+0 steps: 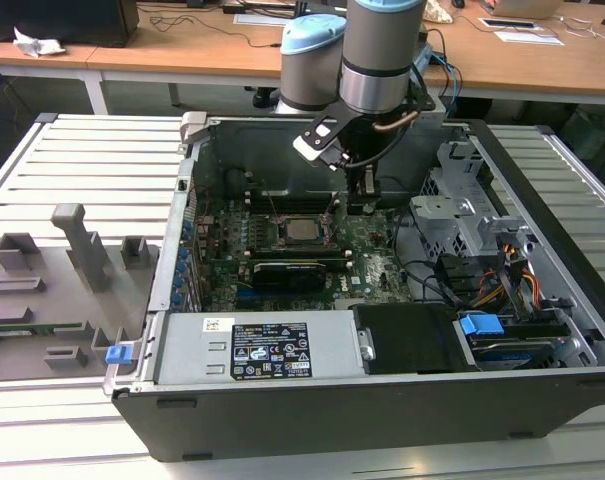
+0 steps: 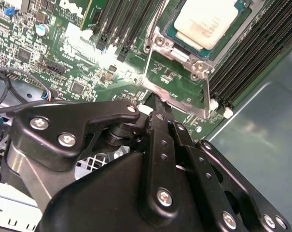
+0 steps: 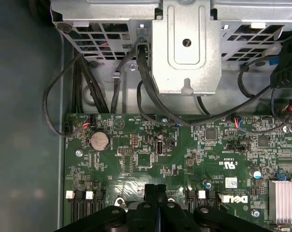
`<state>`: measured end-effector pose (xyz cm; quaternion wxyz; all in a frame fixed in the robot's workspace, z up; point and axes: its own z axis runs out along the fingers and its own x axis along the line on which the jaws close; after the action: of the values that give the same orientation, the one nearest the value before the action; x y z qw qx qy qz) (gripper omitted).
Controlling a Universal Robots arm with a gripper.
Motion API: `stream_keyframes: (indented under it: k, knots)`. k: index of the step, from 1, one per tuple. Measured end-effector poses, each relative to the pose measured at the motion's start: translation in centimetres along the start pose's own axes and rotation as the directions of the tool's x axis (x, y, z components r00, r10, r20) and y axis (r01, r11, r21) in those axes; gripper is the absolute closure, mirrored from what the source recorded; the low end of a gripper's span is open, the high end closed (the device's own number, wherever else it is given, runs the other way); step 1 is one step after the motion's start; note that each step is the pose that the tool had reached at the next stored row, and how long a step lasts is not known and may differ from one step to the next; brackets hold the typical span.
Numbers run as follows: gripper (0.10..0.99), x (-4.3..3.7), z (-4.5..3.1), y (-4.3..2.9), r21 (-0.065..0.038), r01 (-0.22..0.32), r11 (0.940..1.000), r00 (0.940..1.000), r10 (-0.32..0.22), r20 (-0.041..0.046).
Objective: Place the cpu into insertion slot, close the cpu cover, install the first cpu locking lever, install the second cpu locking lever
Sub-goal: 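Close the cpu cover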
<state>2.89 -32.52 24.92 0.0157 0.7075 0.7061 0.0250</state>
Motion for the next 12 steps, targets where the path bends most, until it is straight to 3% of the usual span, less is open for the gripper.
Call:
stream_keyframes:
  k: [12]
  knots:
    - [0.98,0.0,-0.03,-0.6,0.0,0.0,1.0,1.0,0.0,0.0]
